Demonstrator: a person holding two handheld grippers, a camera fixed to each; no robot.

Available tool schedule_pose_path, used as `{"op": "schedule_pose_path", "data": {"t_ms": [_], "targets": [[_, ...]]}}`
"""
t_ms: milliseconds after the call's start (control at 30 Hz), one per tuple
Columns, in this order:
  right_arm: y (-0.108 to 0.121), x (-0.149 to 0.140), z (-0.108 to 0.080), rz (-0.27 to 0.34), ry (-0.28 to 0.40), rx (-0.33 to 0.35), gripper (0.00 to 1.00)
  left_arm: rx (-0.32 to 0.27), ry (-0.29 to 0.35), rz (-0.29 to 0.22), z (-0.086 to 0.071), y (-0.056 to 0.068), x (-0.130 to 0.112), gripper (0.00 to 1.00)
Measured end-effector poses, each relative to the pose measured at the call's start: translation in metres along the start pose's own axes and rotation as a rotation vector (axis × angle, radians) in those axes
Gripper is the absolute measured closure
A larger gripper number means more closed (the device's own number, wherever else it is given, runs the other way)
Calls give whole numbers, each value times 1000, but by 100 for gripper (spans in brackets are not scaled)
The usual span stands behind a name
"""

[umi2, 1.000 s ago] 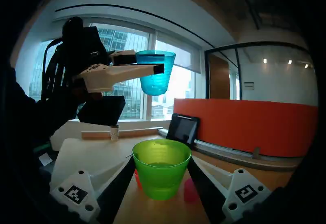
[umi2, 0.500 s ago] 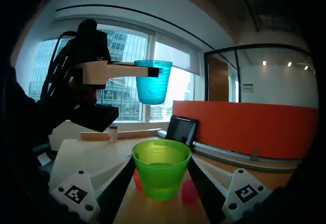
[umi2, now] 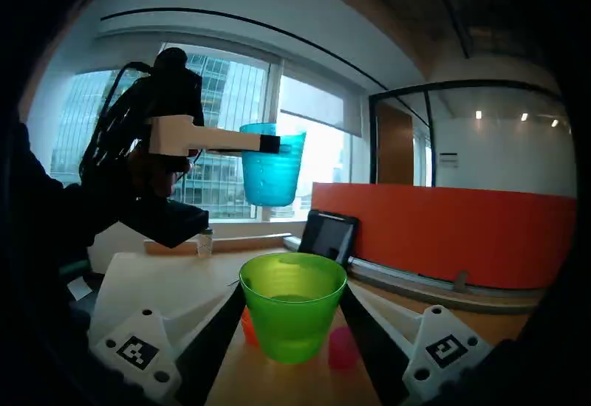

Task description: Pour water

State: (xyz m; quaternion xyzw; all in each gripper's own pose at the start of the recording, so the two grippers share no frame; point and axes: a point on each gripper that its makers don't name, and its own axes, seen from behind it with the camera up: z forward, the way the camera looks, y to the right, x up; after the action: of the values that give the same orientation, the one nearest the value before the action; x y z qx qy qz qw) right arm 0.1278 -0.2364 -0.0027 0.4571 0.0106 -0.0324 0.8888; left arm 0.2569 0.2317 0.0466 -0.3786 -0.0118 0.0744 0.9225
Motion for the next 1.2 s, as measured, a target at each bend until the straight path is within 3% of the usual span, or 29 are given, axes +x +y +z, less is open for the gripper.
{"op": "schedule_pose_path", "data": {"t_ms": [167,700,967,1200], "targets": [[4,0,-3,4,-7,-10,11,9,-11,4,-3,-3,-14,12],[29,-13,-29,5,-73,-70,11,-7,-52,-64,-13,3,-84,12],[44,-18,-46,7,-102,-102,10,5,-104,-54,-20,4,-123,12],[48,-25,-56,3,-135,-108,11,-5,-142,-48,-21,14,-148,12]]}}
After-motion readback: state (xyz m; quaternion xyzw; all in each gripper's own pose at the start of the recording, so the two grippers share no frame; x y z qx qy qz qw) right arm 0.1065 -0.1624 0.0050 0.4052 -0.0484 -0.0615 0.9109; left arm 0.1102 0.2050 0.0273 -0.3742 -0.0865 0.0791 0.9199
